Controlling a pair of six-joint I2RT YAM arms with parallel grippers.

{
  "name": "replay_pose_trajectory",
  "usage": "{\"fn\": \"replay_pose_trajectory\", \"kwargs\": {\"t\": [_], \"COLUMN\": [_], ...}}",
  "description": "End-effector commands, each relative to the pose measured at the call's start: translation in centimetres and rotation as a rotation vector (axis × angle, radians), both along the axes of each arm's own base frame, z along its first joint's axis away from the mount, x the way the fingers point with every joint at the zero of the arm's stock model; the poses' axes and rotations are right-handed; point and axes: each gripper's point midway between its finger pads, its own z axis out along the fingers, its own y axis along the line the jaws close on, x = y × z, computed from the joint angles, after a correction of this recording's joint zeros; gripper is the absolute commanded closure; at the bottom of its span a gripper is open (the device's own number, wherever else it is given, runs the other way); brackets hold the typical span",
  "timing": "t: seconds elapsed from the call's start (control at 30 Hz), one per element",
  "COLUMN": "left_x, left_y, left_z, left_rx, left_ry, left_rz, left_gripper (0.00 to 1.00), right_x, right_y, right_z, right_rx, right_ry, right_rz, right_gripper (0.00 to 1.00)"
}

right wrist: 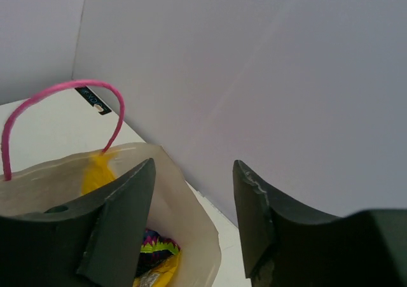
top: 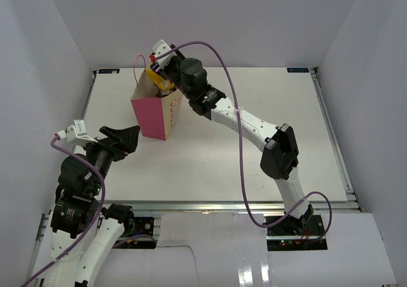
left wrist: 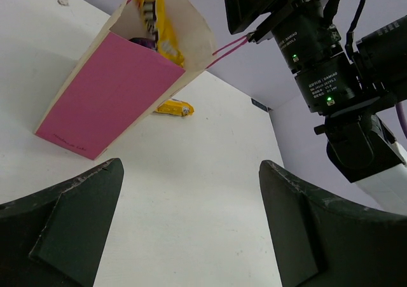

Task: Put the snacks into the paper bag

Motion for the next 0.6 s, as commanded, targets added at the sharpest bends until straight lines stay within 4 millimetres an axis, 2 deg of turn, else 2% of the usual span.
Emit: {"fn": "replay_pose_trajectory", "kwargs": {"t": [0.0,0.13,0.17,0.23,0.27,0.33,0.37,0.4,0.43,0.47,0.5,0.53,0.57], "left_x": [0.3,0.4,0.4,0.5,0.5,0.5,0.5,0.5,0.6,0.7,0.8,0.9,1.2], "left_y": [-0.5,-0.5,-0.6,-0.6,-0.7,-0.9,-1.0,-1.1,-1.3,-1.5,-1.6,-1.9,-2.1], "left_z": [-0.3,-0.4,-0.4,-0.4,-0.3,-0.4,-0.4,-0.6,-0.7,-0.6,-1.0,-1.2,-1.2], "left_rx": [0.004,0.001,-0.001,0.001,0.001,0.004,0.006,0.01,0.015,0.017,0.022,0.026,0.027], "left_ry": [0.011,0.013,0.012,0.015,0.013,0.017,0.019,0.022,0.025,0.02,0.026,0.028,0.027], "left_rz": [-0.021,-0.024,-0.024,-0.028,-0.03,-0.042,-0.048,-0.053,-0.066,-0.073,-0.081,-0.095,-0.1], "left_gripper": [0.02,0.02,0.02,0.02,0.02,0.02,0.02,0.02,0.02,0.02,0.02,0.02,0.02], "right_x": [-1.5,-2.3,-2.9,-3.3,-3.5,-3.2,-4.3,-2.9,-2.6,-3.5,-3.8,-4.0,-5.0], "right_y": [-2.2,-2.9,-3.2,-3.8,-4.1,-6.0,-6.3,-8.2,-8.9,-10.3,-11.1,-12.0,-12.4], "right_z": [6.8,8.6,9.8,10.8,11.2,11.0,11.2,9.1,6.5,5.7,3.9,0.2,-1.1], "right_rx": [0.11,0.146,0.159,0.174,0.167,0.138,0.138,0.087,0.044,-0.006,-0.044,-0.083,-0.099], "right_ry": [-0.106,-0.103,-0.101,-0.084,-0.075,-0.011,0.025,0.095,0.171,0.192,0.233,0.324,0.355], "right_rz": [-0.01,0.011,0.026,0.05,0.067,0.089,0.191,0.204,0.235,0.375,0.444,0.488,0.588], "right_gripper": [0.4,0.39,0.39,0.4,0.4,0.4,0.39,0.4,0.39,0.32,0.25,0.18,0.13]}}
